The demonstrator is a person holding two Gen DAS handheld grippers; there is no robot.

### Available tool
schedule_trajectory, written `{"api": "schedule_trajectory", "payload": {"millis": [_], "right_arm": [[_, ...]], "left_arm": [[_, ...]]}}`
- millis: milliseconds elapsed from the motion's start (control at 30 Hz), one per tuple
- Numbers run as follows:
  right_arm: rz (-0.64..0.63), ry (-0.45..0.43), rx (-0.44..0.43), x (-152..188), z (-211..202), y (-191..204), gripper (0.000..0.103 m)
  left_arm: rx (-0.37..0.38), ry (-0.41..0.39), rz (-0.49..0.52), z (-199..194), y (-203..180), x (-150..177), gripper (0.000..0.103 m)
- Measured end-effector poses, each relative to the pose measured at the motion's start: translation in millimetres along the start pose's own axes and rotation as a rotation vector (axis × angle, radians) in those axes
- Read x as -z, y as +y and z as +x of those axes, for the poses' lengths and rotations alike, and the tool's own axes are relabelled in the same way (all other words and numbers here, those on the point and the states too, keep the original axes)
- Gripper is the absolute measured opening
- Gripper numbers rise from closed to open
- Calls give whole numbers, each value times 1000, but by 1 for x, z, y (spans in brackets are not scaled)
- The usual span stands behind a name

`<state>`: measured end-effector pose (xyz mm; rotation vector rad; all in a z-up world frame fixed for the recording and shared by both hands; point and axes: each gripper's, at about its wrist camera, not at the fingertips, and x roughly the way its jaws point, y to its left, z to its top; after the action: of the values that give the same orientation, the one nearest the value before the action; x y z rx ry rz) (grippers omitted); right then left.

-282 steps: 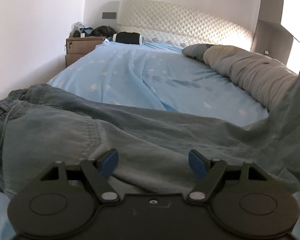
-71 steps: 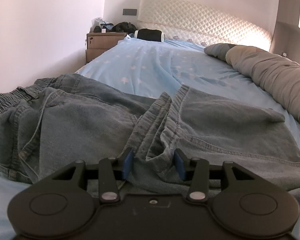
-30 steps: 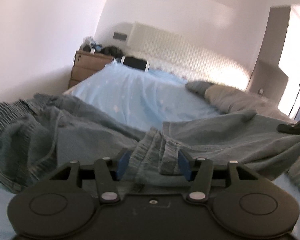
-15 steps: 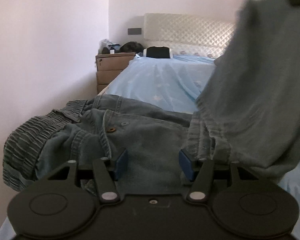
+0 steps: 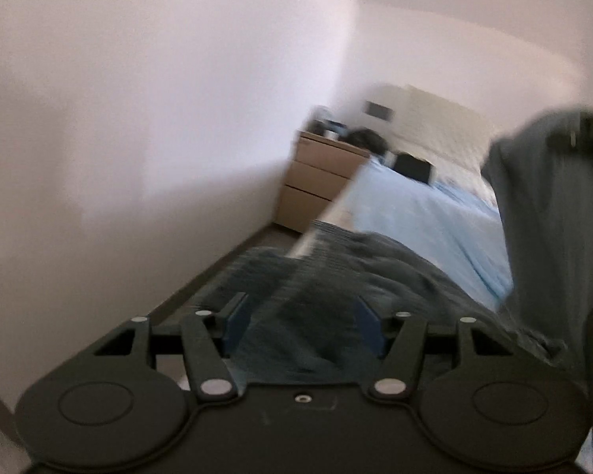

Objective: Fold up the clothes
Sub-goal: 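Lift the grey knit fabric off the bed with the right gripper, then grasp the grey knit fabric with the left gripper while the right gripper holds it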

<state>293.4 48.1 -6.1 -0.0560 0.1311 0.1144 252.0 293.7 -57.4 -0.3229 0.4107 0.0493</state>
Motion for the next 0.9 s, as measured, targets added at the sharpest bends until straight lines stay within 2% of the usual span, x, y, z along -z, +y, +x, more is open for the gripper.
{"api": "schedule_trajectory", "payload": {"millis": [167,300,400,533,600,667,800,900], "right_arm": [[-67,50,-61,16,22,61,22],[-144,100,-130,31,41,97,23],[-194,142,-176,43,54,117,23],[-213,200,-225,52,59,117,30],[-215,206,-289,50,49,117,47],[-217,208,-361,45,40,116,58],[-211,187,-460,30,16,109,60],[-197,152,-512,13,-9,86,60]], "left_arm": [[-52,-68,-211,-9,45,-8,55],[-102,-109,-277,-17,61,-11,54],[-118,-108,-303,-16,67,-12,54],[-106,-98,-325,-15,73,-13,54],[-83,-103,-339,-17,74,-13,56],[-52,-113,-361,-17,77,-15,57],[-1,-108,-378,-18,74,-16,60],[30,-109,-336,-22,62,-17,63]]}}
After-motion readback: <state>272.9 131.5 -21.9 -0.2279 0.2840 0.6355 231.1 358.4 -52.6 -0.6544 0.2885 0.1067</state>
